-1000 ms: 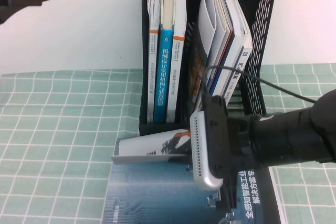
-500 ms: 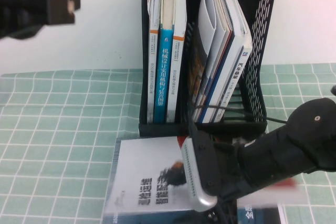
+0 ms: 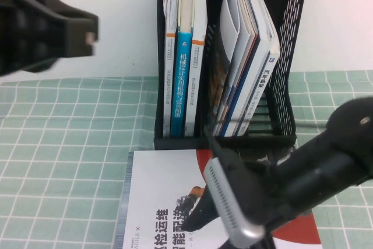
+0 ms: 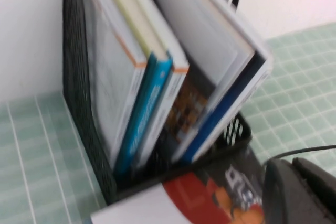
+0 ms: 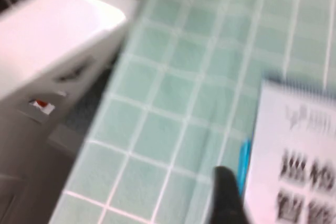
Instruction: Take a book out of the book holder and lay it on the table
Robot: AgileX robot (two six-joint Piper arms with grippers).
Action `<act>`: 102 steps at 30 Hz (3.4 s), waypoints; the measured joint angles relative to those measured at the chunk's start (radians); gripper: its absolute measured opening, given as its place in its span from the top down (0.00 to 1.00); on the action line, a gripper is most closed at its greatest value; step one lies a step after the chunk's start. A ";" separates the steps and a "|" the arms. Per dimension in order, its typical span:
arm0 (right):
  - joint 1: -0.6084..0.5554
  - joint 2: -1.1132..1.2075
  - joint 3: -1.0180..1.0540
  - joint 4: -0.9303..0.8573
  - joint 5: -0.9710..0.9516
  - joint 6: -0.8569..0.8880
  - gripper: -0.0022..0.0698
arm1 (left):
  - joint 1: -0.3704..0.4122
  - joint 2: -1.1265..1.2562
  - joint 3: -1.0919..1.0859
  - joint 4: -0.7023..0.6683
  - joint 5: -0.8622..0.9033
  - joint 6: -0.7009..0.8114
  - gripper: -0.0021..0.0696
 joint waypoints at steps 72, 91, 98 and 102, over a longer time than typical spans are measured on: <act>0.000 -1.421 0.555 -1.093 -0.150 1.753 0.97 | 0.000 -0.773 1.223 0.174 -0.636 0.354 0.97; 0.000 -1.421 0.555 -1.092 -0.149 1.753 0.97 | 0.000 -0.797 1.230 0.143 -0.732 0.229 0.97; 0.000 -1.421 0.555 -1.085 -0.149 1.753 0.97 | 0.195 -0.921 1.299 0.110 -0.792 -0.018 0.97; 0.000 -1.421 0.555 -1.083 -0.149 1.753 0.97 | 0.378 -0.965 1.359 0.096 -0.799 -0.071 0.97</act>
